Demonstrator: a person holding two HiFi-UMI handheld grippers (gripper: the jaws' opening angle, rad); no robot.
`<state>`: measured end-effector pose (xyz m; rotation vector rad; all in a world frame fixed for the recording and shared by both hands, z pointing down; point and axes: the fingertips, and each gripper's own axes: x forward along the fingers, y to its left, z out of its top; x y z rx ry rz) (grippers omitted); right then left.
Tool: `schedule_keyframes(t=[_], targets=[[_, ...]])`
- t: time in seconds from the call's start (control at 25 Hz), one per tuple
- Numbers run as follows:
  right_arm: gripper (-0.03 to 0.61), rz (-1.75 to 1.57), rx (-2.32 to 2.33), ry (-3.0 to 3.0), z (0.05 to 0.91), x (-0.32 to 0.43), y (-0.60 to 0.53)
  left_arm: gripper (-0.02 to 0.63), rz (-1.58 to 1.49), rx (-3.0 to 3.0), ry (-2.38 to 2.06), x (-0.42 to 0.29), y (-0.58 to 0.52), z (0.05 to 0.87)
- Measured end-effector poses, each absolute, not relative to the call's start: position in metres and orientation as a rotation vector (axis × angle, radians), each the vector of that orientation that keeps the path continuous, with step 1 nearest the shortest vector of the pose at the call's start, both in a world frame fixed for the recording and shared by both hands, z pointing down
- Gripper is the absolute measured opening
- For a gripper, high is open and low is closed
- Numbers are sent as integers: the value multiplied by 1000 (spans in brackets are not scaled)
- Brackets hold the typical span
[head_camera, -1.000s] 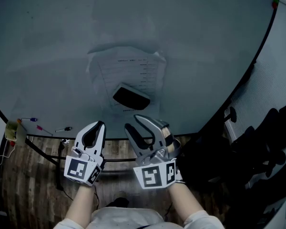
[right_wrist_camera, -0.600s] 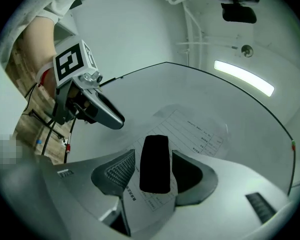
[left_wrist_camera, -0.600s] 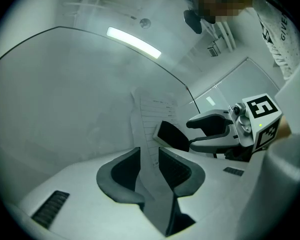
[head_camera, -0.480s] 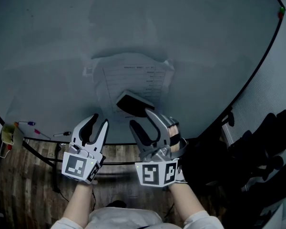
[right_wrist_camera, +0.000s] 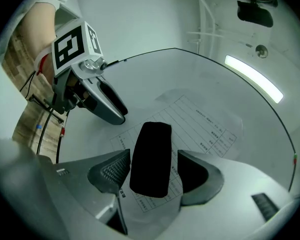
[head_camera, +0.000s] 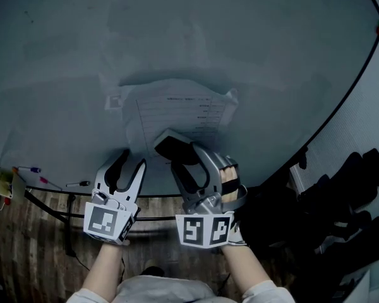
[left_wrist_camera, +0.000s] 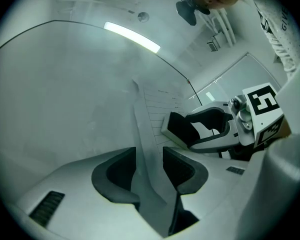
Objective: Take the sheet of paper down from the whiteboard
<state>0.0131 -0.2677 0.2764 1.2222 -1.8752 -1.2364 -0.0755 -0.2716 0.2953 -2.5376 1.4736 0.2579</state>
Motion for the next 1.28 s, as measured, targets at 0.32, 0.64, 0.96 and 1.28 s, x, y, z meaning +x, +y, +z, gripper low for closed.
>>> schedule_keyframes(t=[0.32,0.64,0.96,1.28], targets=[[281,-1202,1221,-1862,279,7,-283,167,270,-2534,1490,-78,-275,294],[279,-1217,1247,-1825,277,5,-287,167,246,-2554,1536,-79,-277,295],[279,-1222,1251,-1798,279,5,-288,164,244,-2554,1575,-71,-278,294],[278,-1238,1244,-1769,279,8,-288,101,250,-2584,1585,-66,-281,296]])
